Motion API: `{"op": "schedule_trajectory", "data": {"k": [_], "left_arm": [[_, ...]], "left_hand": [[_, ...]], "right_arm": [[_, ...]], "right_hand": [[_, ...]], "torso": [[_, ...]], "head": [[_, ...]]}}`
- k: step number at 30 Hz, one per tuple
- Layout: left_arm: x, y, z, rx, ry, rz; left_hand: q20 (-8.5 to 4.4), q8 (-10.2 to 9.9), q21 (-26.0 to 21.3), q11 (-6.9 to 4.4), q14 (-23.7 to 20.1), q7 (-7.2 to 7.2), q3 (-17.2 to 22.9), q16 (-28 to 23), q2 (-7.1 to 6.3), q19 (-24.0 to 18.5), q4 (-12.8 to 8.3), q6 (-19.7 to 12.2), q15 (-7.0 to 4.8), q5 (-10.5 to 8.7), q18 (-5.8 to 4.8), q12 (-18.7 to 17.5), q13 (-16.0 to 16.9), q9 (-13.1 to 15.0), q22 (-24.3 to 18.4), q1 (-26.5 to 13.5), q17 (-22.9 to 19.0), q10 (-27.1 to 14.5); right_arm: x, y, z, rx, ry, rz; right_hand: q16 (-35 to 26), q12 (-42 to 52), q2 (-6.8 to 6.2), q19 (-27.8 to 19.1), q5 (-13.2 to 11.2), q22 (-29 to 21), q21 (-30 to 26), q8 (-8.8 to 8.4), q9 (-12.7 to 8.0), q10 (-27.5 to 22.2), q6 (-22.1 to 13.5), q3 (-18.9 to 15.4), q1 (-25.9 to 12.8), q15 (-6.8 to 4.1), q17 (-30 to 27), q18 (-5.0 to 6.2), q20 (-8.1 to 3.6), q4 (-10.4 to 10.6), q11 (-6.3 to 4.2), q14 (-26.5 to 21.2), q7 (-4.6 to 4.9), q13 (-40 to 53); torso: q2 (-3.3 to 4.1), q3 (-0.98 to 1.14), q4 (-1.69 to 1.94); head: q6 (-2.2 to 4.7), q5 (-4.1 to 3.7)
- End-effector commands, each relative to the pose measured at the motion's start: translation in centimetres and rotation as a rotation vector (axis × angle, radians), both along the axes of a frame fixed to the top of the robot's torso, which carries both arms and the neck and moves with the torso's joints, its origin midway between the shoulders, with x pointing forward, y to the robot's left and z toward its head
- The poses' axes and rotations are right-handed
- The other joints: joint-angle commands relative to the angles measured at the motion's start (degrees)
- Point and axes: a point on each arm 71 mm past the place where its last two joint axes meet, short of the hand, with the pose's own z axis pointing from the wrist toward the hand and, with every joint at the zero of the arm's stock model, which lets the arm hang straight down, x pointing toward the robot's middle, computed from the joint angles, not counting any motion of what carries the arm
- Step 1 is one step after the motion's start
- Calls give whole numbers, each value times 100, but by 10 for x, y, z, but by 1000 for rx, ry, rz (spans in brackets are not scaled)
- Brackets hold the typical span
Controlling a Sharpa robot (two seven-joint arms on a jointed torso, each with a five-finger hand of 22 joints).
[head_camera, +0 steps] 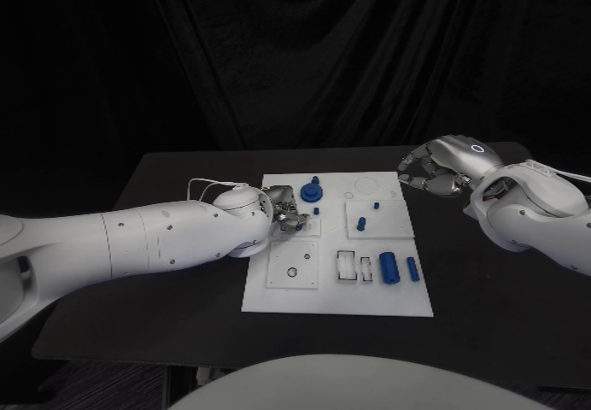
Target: Assemble the parts on the task board
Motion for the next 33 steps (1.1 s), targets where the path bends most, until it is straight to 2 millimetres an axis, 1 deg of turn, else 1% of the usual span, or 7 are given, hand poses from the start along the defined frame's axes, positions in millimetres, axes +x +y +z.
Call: {"op": "schedule_trajectory", "data": {"k": [1, 10, 17, 22, 26, 28, 33], "left_arm": [[0, -1, 0, -38, -30, 4], [-1, 1, -3, -77, -71, 24], [-2, 5, -3, -109, -108, 36], [-3, 10, -4, -116, -116, 42], [-4, 12, -6, -115, -113, 45], [-5, 12, -8, -114, -109, 44], [-7, 12, -11, -112, -100, 42]], "left_hand": [[6, -29, -23, 34, 615, 10, -17, 15, -15, -23, 19, 22, 4, -16, -5, -4, 1500, 5, 704, -54, 1509, 585], [7, -34, -26, 35, 615, 10, -18, 15, -7, -26, 19, 19, 5, -19, -4, -4, 1500, 6, 701, -63, 1509, 585], [8, -44, -22, 34, 615, 6, -7, 15, 16, -21, 10, 13, 6, 1, -5, -4, 1500, 9, 708, -60, 1509, 585], [9, -55, -27, 35, 615, 11, -16, 15, -2, -25, 3, 2, 7, 6, -3, -4, 1500, 12, 704, -63, 1509, 585], [20, -99, -51, 51, 615, 28, -100, 15, -1, -42, 22, -1, 20, -217, 3, -4, 1500, 28, 691, -174, 1509, 585], [23, -114, -52, 55, 615, 34, -130, 15, 1, -41, 25, -4, 24, -276, 3, -4, 1500, 31, 694, -211, 1509, 585], [28, -136, -64, 61, 615, 40, -167, 15, 6, -50, 25, -11, 29, -338, 6, -4, 1500, 33, 687, -250, 1509, 585]], "right_arm": [[0, -1, -1, -4, 7, -15], [-1, -2, -1, -4, 7, -17], [-1, -3, -1, -5, 7, -19], [-1, -4, -2, -5, 9, -20], [-1, -4, -3, -6, 11, -21], [-2, -4, -3, -6, 12, -21], [-2, -5, -4, -6, 14, -21]], "right_hand": [[-36, -34, 2, -61, 30, 849, -39, -38, -8, -37, 36, 28, 31, -6, 1078, 75, 1, -6, -3, 330, 10, 623], [-36, -34, 2, -61, 30, 849, -39, -38, -8, -37, 36, 28, 31, -6, 1078, 75, 1, -6, -3, 330, 10, 623], [-36, -34, 2, -61, 30, 849, -39, -38, -8, -37, 36, 28, 31, -6, 1078, 75, 1, -6, -3, 330, 10, 623], [-36, -34, 2, -61, 30, 849, -39, -38, -8, -37, 36, 28, 31, -6, 1078, 75, 1, -6, -3, 330, 10, 623], [-38, -35, -1, -59, 34, 850, -40, -38, -10, -38, 42, 28, 24, -5, 1077, 75, 2, -1, -2, 330, 10, 622], [-38, -35, -1, -59, 34, 850, -40, -38, -10, -38, 42, 28, 24, -5, 1077, 75, 2, -1, -2, 330, 10, 622], [-38, -35, -1, -59, 34, 850, -40, -38, -10, -38, 42, 28, 24, -5, 1077, 75, 2, -1, -2, 330, 10, 622]], "torso": [[0, 2, 0], [0, 1, 0], [0, 0, -2], [0, -1, -1], [0, 0, -1], [1, 0, -2], [-2, 0, 1]], "head": [[-1, 1], [-1, -4], [-1, 11], [-1, 12], [-1, 24], [-1, 26], [-1, 21]]}}
